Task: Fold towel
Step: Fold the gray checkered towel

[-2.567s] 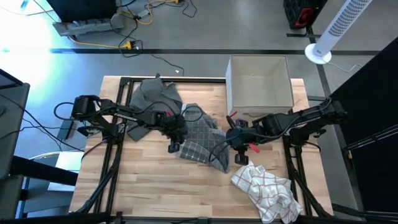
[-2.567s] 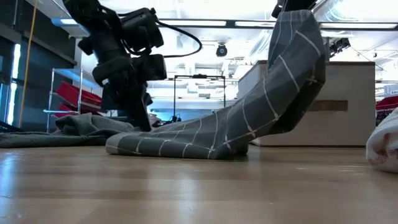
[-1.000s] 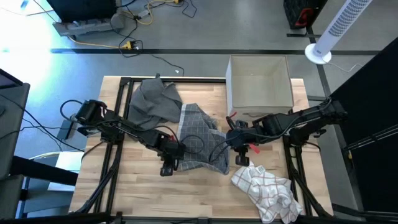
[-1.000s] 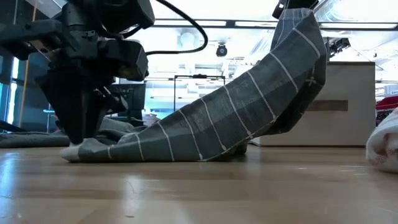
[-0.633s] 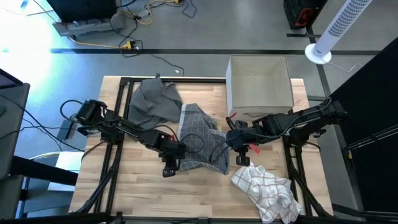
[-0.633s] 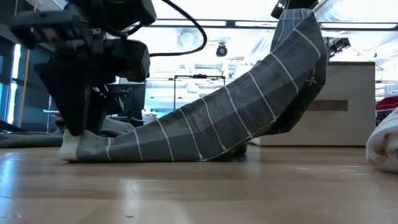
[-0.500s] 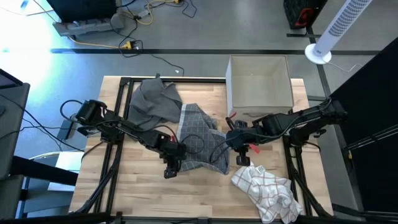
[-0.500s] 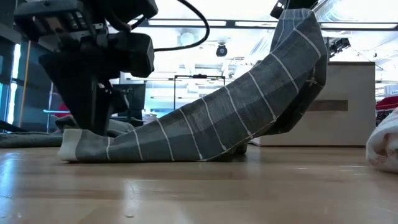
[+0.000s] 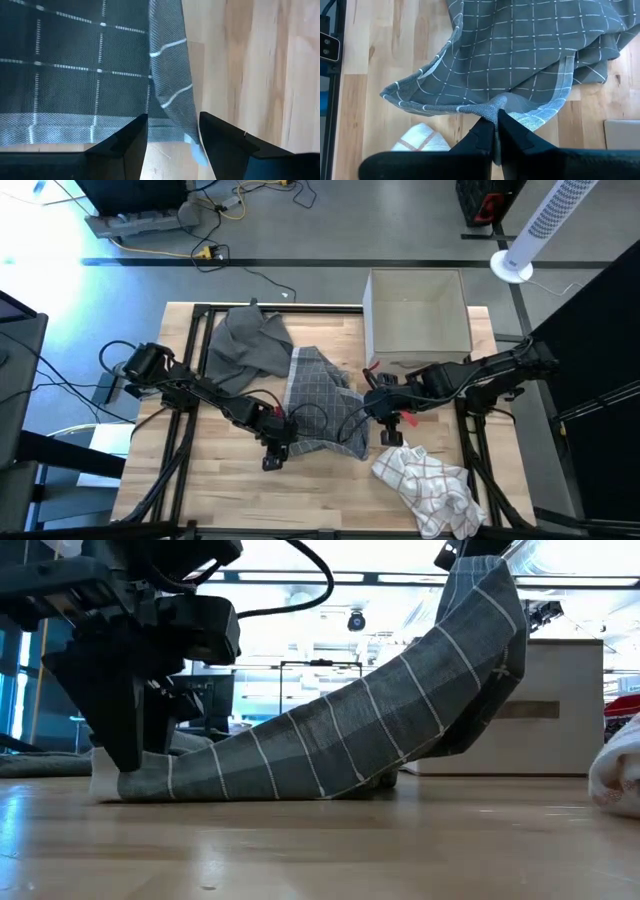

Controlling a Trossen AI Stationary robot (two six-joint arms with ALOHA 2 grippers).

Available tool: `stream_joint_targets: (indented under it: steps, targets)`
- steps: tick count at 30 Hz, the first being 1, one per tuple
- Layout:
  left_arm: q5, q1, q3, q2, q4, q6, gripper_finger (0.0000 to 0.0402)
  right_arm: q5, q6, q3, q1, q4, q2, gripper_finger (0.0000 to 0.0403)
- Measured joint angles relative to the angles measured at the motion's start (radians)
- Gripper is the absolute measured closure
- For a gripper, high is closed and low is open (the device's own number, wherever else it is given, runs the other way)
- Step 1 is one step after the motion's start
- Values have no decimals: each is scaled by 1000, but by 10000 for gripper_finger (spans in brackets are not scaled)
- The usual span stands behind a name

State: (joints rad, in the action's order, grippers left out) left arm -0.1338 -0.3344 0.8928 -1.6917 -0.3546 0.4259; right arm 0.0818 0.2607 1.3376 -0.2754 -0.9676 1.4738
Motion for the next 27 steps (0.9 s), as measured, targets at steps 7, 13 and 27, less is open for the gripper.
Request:
stream_joint_targets:
  steps: [7,13,27]
  targets:
    - [-5,-1,-5,0,-3,-20,245,1,0,0,0,0,0,403]
    - [-41,0,-40,-2,22,-19,246,19,0,0,0,0,0,403]
    - [-129,29,-43,-1,26,-34,392,31,-15,0,0,0,0,403]
